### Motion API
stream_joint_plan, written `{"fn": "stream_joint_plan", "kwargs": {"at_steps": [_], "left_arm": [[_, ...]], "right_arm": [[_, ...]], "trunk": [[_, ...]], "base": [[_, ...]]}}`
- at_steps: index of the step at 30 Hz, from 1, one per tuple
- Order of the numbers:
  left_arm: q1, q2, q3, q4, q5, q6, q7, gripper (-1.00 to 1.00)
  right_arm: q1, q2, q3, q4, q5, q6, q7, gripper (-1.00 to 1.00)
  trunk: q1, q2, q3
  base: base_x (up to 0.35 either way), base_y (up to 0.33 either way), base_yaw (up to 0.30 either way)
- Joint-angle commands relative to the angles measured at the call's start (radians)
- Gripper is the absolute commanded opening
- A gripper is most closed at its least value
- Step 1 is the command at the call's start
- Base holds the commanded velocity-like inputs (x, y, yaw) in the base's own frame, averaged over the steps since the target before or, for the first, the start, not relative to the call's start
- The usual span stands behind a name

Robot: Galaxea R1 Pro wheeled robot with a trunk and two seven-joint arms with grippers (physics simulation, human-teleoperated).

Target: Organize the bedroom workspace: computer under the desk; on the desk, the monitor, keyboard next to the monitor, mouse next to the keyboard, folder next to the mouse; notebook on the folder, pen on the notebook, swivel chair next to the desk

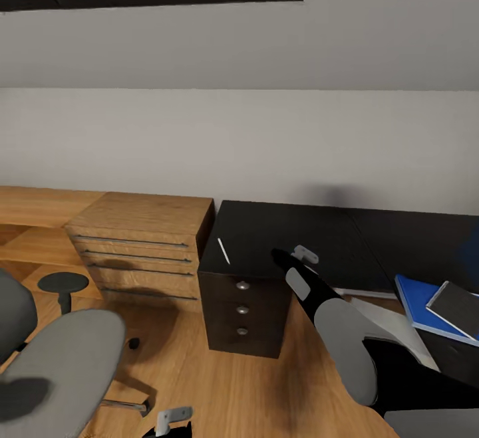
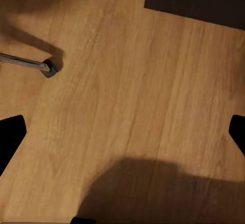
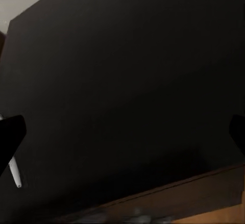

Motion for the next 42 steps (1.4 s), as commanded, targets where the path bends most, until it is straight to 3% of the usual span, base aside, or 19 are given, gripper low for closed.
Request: {"fn": "stream_joint_plan", "kwargs": {"at_steps": [1,9,12,27,28,29,33,34,36,39,42], "left_arm": [[-0.002,0.0,-0.008,-0.004,0.005,-0.006,0.007,1.0],[-0.002,-0.001,-0.008,-0.004,0.005,-0.005,0.007,1.0],[-0.002,-0.001,-0.008,-0.004,0.005,-0.006,0.007,1.0],[-0.002,-0.002,-0.001,-0.002,-0.001,-0.01,0.002,1.0],[-0.002,-0.003,0.0,-0.002,-0.002,-0.01,0.002,1.0],[-0.002,-0.014,0.001,-0.003,-0.004,-0.01,0.001,1.0],[-0.001,-0.029,0.001,-0.003,-0.005,-0.011,0.002,1.0],[-0.003,-0.036,0.002,-0.003,-0.006,-0.011,0.005,1.0],[-0.013,-0.04,0.002,-0.004,-0.006,-0.011,0.007,1.0],[-0.034,-0.048,0.002,-0.005,-0.006,-0.011,0.007,1.0],[-0.066,-0.066,0.002,-0.005,-0.006,-0.011,0.008,1.0]], "right_arm": [[0.0,0.0,0.004,-0.001,-0.011,-0.001,-0.004,1.0],[0.0,0.0,0.013,-0.001,-0.011,-0.005,-0.006,1.0],[0.0,0.0,0.034,-0.001,-0.011,-0.005,-0.008,1.0],[0.0,0.0,0.056,-0.003,-0.007,-0.004,0.0,1.0],[0.0,0.0,0.066,-0.003,-0.005,-0.005,0.0,1.0],[0.0,0.0,0.144,-0.006,0.02,-0.004,-0.003,1.0],[0.0,0.0,0.25,-0.007,0.06,-0.001,-0.023,1.0],[0.0,0.0,0.328,-0.01,0.083,0.011,-0.081,1.0],[0.0,0.0,0.358,-0.019,0.09,0.038,-0.14,1.0],[0.0,0.0,0.374,-0.043,0.093,0.092,-0.196,1.0],[0.0,0.0,0.384,-0.089,0.095,0.199,-0.239,1.0]], "trunk": [[0.0,-0.001,-0.001],[0.0,-0.001,-0.004],[0.0,-0.001,-0.004],[0.0,-0.001,-0.004],[0.0,-0.001,-0.004],[0.0,-0.001,-0.004],[0.0,-0.001,-0.004],[0.0,-0.001,-0.004],[0.0,-0.001,-0.004],[0.0,-0.001,-0.004],[0.0,-0.001,-0.004]], "base": [[0.0,0.0,0.283],[0.0,0.0,0.182],[0.0,0.0,0.017],[0.0,0.0,0.002],[0.0,0.0,0.0],[0.0,0.0,0.0],[0.0,0.0,0.0],[0.0,0.0,0.0],[0.0,0.0,0.0],[0.0,0.0,0.0],[0.0,0.0,0.0]]}}
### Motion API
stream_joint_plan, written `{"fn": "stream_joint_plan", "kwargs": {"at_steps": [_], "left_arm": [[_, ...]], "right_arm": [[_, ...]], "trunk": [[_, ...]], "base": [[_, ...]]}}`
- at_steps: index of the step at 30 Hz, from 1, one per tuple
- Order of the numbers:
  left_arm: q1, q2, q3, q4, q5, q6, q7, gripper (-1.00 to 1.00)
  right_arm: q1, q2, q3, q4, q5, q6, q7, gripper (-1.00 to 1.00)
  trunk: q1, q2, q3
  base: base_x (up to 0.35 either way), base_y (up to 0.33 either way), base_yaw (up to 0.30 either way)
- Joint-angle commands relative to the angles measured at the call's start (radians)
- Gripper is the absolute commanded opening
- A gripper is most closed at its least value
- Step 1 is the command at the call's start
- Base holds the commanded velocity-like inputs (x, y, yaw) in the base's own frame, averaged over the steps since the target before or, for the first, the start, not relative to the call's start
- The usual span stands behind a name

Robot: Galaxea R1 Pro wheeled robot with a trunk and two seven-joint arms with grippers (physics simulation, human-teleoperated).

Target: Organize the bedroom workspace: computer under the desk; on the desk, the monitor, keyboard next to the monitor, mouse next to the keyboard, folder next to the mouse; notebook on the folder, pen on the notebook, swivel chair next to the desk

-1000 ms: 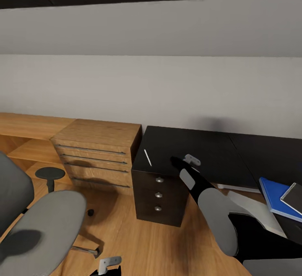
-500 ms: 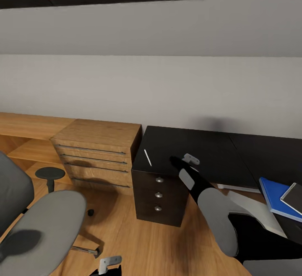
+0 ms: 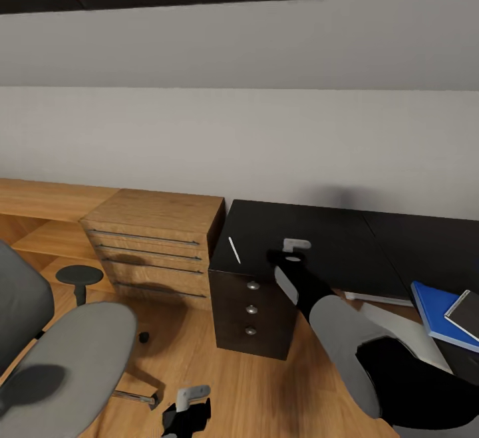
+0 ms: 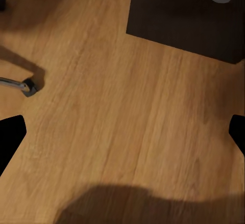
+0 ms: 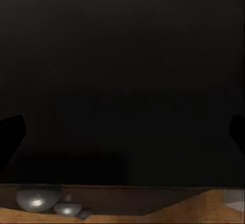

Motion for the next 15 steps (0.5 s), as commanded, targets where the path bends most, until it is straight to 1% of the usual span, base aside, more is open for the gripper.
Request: {"fn": "stream_joint_plan", "kwargs": {"at_steps": [1,4,6,8,9,10,12,13,14,15], "left_arm": [[-0.01,-0.005,-0.008,-0.003,0.005,-0.006,0.006,1.0],[-0.036,-0.019,-0.008,-0.003,0.005,-0.006,0.006,1.0],[-0.095,-0.034,-0.008,-0.003,0.007,-0.003,0.006,1.0],[-0.109,-0.034,-0.006,-0.003,0.007,-0.002,0.006,1.0],[-0.123,-0.032,0.001,-0.006,0.008,-0.002,0.006,1.0],[-0.154,-0.012,0.027,-0.046,0.009,-0.001,0.005,1.0],[-0.174,0.018,0.042,-0.098,0.009,0.0,0.005,1.0],[-0.187,0.039,0.05,-0.136,0.008,0.001,0.005,1.0],[-0.216,0.093,0.068,-0.24,0.007,0.005,0.005,1.0],[-0.278,0.243,0.12,-0.544,-0.002,0.021,0.011,1.0]], "right_arm": [[-0.001,0.0,0.006,-0.014,-0.005,0.034,-0.014,1.0],[-0.001,0.0,0.008,-0.045,-0.005,0.098,-0.024,1.0],[-0.001,0.0,0.008,-0.075,-0.004,0.155,-0.033,1.0],[-0.001,0.0,0.008,-0.078,-0.005,0.16,-0.034,1.0],[-0.001,0.0,0.007,-0.08,-0.007,0.165,-0.034,1.0],[-0.001,0.0,0.005,-0.082,-0.009,0.167,-0.034,1.0],[-0.001,0.0,0.005,-0.082,-0.01,0.168,-0.034,1.0],[-0.001,0.0,0.006,-0.082,-0.011,0.168,-0.035,1.0],[-0.001,0.0,0.006,-0.082,-0.012,0.17,-0.037,1.0],[-0.001,0.0,0.007,-0.083,-0.013,0.173,-0.04,1.0]], "trunk": [[0.0,-0.001,-0.001],[0.0,-0.001,-0.001],[0.0,-0.001,-0.001],[0.0,-0.001,-0.001],[0.0,-0.001,-0.001],[0.0,-0.001,-0.001],[0.0,-0.001,-0.001],[0.0,-0.001,-0.001],[0.0,-0.001,-0.001],[0.0,-0.001,-0.001]], "base": [[0.0,0.0,0.0],[0.0,0.0,0.0],[0.0,0.0,0.0],[0.0,0.0,0.0],[0.0,0.0,0.0],[0.0,0.0,0.0],[0.0,0.0,0.0],[0.0,0.0,0.0],[0.0,0.0,0.0],[0.0,0.0,0.0]]}}
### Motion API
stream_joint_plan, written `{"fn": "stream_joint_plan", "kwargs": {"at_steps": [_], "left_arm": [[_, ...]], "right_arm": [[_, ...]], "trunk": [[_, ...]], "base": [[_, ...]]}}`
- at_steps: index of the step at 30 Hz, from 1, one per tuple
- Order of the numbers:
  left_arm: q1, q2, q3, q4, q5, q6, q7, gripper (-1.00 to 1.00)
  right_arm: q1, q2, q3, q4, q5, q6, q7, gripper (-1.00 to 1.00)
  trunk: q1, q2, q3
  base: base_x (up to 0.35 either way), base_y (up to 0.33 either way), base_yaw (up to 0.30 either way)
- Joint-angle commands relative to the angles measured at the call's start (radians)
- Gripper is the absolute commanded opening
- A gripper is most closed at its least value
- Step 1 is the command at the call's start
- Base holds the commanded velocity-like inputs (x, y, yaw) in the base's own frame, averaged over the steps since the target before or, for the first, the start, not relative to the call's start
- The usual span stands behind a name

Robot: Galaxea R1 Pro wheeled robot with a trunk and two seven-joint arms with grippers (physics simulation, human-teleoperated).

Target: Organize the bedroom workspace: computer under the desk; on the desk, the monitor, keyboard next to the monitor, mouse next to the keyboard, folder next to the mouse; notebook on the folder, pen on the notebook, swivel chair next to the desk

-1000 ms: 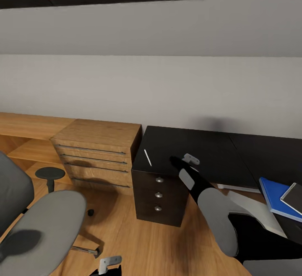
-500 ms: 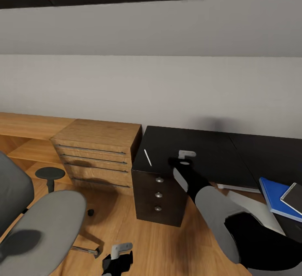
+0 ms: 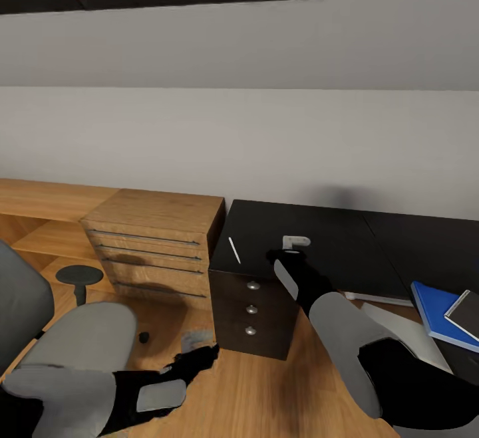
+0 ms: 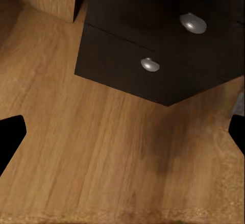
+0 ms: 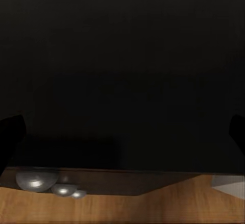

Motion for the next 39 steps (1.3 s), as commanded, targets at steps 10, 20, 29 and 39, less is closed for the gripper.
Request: {"fn": "stream_joint_plan", "kwargs": {"at_steps": [10,20,29,39], "left_arm": [[-0.072,0.346,0.163,-0.61,-0.264,0.009,0.366,1.0],[-0.073,0.358,0.129,-0.615,-0.275,0.008,0.387,1.0],[-0.073,0.356,0.124,-0.615,-0.275,0.008,0.387,1.0],[-0.073,0.356,0.123,-0.615,-0.274,0.008,0.387,1.0]], "right_arm": [[-0.001,0.0,0.003,0.0,-0.009,0.008,-0.006,1.0],[-0.001,0.0,0.006,0.004,-0.007,0.008,-0.006,1.0],[-0.001,0.0,0.007,0.006,-0.007,0.009,-0.005,1.0],[-0.001,0.0,0.012,0.04,-0.005,0.008,0.001,1.0]], "trunk": [[0.0,-0.001,-0.001],[0.0,-0.001,-0.007],[0.0,-0.001,-0.014],[0.0,-0.001,-0.018]], "base": [[0.0,0.0,0.011],[0.031,0.0,0.23],[0.265,0.0,0.249],[0.094,0.0,0.139]]}}
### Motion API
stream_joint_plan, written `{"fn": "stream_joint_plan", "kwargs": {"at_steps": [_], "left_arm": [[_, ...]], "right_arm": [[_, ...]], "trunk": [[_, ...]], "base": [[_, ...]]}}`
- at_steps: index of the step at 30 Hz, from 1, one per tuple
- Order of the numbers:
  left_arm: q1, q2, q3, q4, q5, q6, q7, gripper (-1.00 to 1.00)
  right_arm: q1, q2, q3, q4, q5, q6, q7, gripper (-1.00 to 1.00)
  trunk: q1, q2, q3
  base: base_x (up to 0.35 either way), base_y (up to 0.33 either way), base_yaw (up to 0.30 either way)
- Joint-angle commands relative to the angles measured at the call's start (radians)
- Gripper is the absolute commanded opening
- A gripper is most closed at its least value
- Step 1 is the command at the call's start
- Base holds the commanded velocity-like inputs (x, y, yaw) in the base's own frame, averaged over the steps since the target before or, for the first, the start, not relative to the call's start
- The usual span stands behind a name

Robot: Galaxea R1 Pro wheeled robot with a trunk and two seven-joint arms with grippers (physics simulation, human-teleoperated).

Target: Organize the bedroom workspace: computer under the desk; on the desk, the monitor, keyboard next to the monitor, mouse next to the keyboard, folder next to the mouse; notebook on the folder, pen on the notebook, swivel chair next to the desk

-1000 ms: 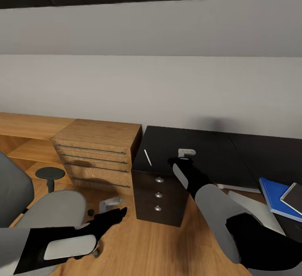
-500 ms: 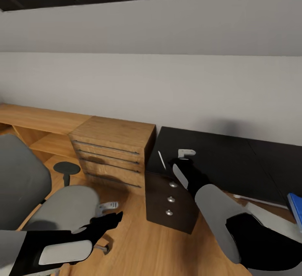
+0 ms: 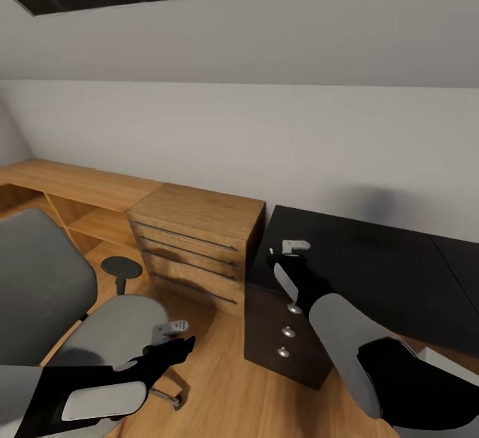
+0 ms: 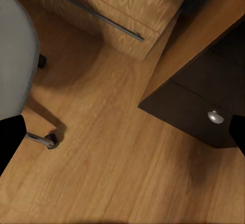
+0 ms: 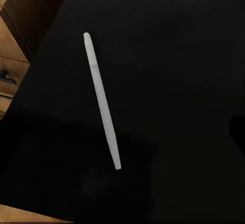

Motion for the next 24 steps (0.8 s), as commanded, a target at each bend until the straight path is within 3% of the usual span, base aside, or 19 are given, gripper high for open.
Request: {"fn": "stream_joint_plan", "kwargs": {"at_steps": [1,11,24], "left_arm": [[-0.002,0.0,-0.002,-0.002,0.005,-0.005,0.001,1.0],[-0.002,0.001,-0.002,-0.002,0.004,-0.006,0.001,1.0],[-0.002,0.005,-0.002,-0.002,0.004,-0.011,0.003,1.0]], "right_arm": [[-0.001,0.0,0.006,0.002,-0.007,0.004,-0.008,1.0],[-0.001,0.0,0.018,0.01,-0.007,0.004,-0.005,1.0],[-0.001,0.0,0.04,0.023,-0.003,0.001,0.023,1.0]], "trunk": [[0.0,-0.001,-0.001],[0.0,-0.001,-0.001],[0.0,-0.001,-0.001]], "base": [[0.007,0.0,0.019],[0.014,0.0,0.006],[0.229,0.0,0.0]]}}
